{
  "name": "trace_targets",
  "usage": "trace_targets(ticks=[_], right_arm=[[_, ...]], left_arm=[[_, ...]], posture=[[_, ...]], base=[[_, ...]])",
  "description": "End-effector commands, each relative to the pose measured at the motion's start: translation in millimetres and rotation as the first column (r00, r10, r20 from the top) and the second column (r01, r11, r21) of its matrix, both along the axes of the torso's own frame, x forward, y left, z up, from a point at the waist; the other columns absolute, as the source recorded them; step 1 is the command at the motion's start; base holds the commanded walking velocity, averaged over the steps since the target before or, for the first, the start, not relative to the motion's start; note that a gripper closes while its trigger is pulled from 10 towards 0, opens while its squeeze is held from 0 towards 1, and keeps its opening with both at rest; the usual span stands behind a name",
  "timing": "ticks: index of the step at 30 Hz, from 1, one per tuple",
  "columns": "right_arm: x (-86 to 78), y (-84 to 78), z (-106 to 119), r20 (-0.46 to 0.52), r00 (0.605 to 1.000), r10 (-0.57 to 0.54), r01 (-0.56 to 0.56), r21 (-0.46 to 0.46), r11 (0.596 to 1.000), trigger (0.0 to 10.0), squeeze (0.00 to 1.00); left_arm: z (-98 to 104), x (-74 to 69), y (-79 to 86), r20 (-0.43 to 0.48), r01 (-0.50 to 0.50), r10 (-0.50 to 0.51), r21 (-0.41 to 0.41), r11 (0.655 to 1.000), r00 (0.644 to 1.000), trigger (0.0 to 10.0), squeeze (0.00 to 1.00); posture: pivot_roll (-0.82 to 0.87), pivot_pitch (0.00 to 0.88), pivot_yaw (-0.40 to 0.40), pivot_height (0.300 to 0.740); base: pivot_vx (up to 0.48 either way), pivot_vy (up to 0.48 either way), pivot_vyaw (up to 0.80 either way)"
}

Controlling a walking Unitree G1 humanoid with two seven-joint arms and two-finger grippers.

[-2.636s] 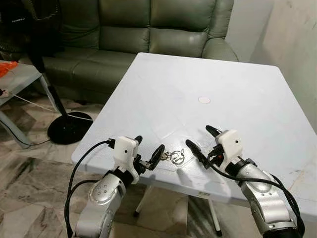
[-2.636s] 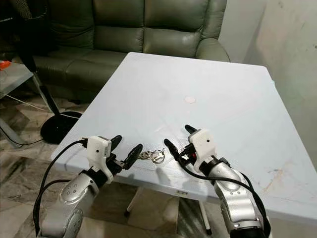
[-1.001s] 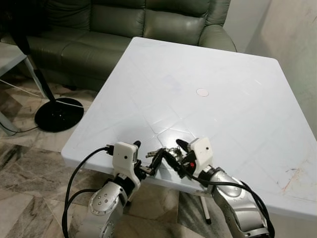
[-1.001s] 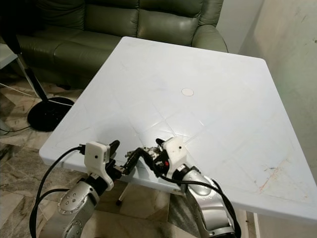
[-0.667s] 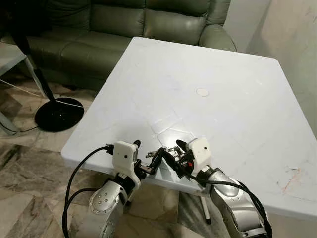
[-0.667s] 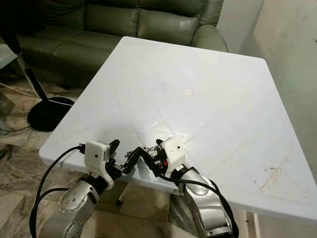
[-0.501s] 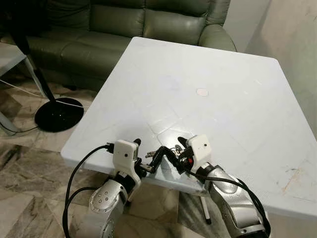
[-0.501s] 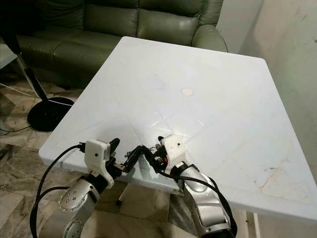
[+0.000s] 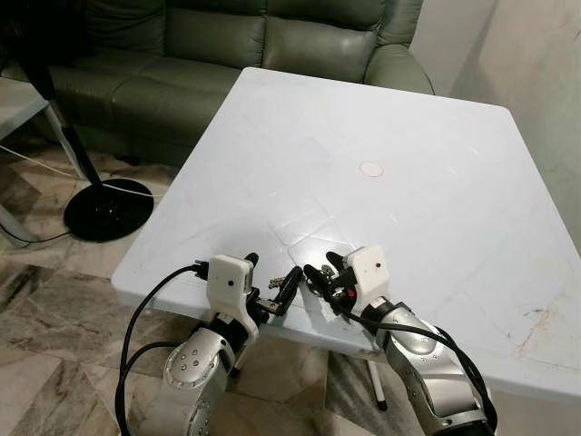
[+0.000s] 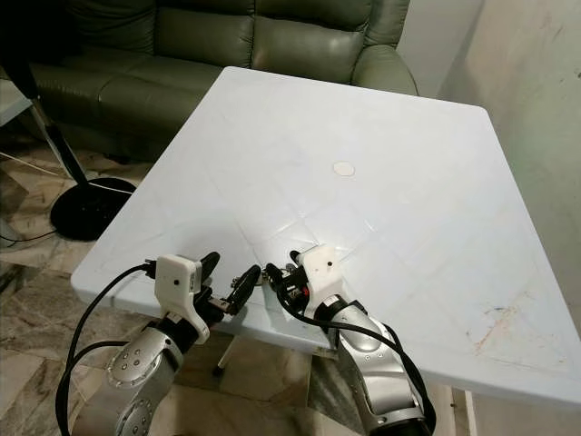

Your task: Hang keys on a hook

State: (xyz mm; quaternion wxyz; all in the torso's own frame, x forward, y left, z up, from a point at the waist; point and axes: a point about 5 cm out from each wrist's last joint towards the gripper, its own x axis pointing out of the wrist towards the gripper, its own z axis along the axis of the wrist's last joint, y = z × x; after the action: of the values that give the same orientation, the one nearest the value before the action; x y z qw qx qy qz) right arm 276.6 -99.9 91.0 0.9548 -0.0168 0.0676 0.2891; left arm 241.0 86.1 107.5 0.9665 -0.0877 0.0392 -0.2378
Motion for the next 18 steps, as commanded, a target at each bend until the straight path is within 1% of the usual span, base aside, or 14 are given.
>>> trace_targets(ticks=[1,2,3,8,10,11,12,13,14,15,18], right_arm=[[1.1,-4.6,-0.1,-0.004,1.0,-0.01,0.01,-0.008,1.0,6.2,0.0],[1.6,-5.7,-0.2,-0.003,1.0,-0.016,0.016,-0.01,1.0,9.3,0.0],[1.7,-5.9,-0.4,-0.008,1.0,-0.011,0.011,-0.009,1.0,10.0,0.0],[2.1,-7.6,-1.2,-0.014,1.0,-0.014,0.014,-0.007,1.0,10.0,0.0],[2.2,-8.5,-1.3,-0.013,1.0,-0.024,0.024,-0.009,1.0,9.5,0.0],[2.1,-8.9,-1.5,-0.013,1.0,-0.025,0.025,-0.01,1.0,7.6,0.0],[1.6,-9.6,-1.9,-0.014,1.0,-0.026,0.026,-0.008,1.0,2.6,0.0],[1.4,-9.9,-2.1,-0.015,1.0,-0.027,0.027,-0.007,1.0,2.6,0.0],[1.3,-10.3,-2.2,-0.014,0.999,-0.03,0.03,-0.008,1.0,0.7,0.0],[1.3,-10.5,-2.0,-0.011,0.999,-0.032,0.032,-0.006,0.999,0.0,0.0],[0.9,-10.5,-1.9,-0.012,0.999,-0.03,0.03,-0.001,1.0,0.0,0.0]], left_arm=[[2.0,-0.3,-1.2,0.0,0.001,-0.001,-0.005,1.0,1.0,10.0,0.0],[2.0,-0.3,-1.1,0.0,0.0,0.0,-0.004,1.0,1.0,10.0,0.0],[2.1,-0.3,-1.1,-0.001,-0.001,0.001,-0.006,1.0,1.0,10.0,0.0],[1.9,-0.3,-2.0,-0.004,-0.001,0.001,-0.009,1.0,1.0,10.0,0.0],[1.8,-0.1,-1.7,-0.004,-0.002,0.002,-0.008,1.0,1.0,10.0,0.0],[1.9,-0.1,-1.7,-0.005,-0.003,0.003,-0.009,1.0,1.0,10.0,0.0],[2.0,-0.1,-1.7,-0.005,-0.004,0.004,-0.011,1.0,1.0,10.0,0.0],[2.1,-0.1,-1.7,-0.005,-0.004,0.004,-0.011,1.0,1.0,10.0,0.0],[2.1,-0.1,-1.7,-0.005,-0.004,0.004,-0.011,1.0,1.0,10.0,0.0],[2.1,-0.1,-1.8,-0.005,-0.004,0.004,-0.011,1.0,1.0,10.0,0.0],[2.3,-0.1,-1.8,-0.006,-0.002,0.002,-0.01,1.0,1.0,10.0,0.0]], posture=[[0.04,0.093,-0.081,0.74],[0.04,0.093,-0.081,0.74],[0.04,0.094,-0.081,0.74],[0.04,0.094,-0.081,0.74],[0.03,0.097,-0.079,0.74],[0.03,0.097,-0.079,0.74],[0.03,0.097,-0.079,0.74],[0.03,0.097,-0.079,0.74],[0.03,0.097,-0.079,0.74],[0.03,0.097,-0.079,0.74],[0.03,0.097,-0.079,0.74]], base=[[0.0,0.0,0.0],[0.0,0.0,0.0],[0.0,0.0,0.0],[0.0,0.0,0.0],[0.0,0.0,0.0],[0.0,0.0,0.0],[0.0,0.0,0.0],[0.0,0.0,0.0],[0.0,0.0,0.0],[0.0,0.0,0.0],[0.0,0.0,0.0]])
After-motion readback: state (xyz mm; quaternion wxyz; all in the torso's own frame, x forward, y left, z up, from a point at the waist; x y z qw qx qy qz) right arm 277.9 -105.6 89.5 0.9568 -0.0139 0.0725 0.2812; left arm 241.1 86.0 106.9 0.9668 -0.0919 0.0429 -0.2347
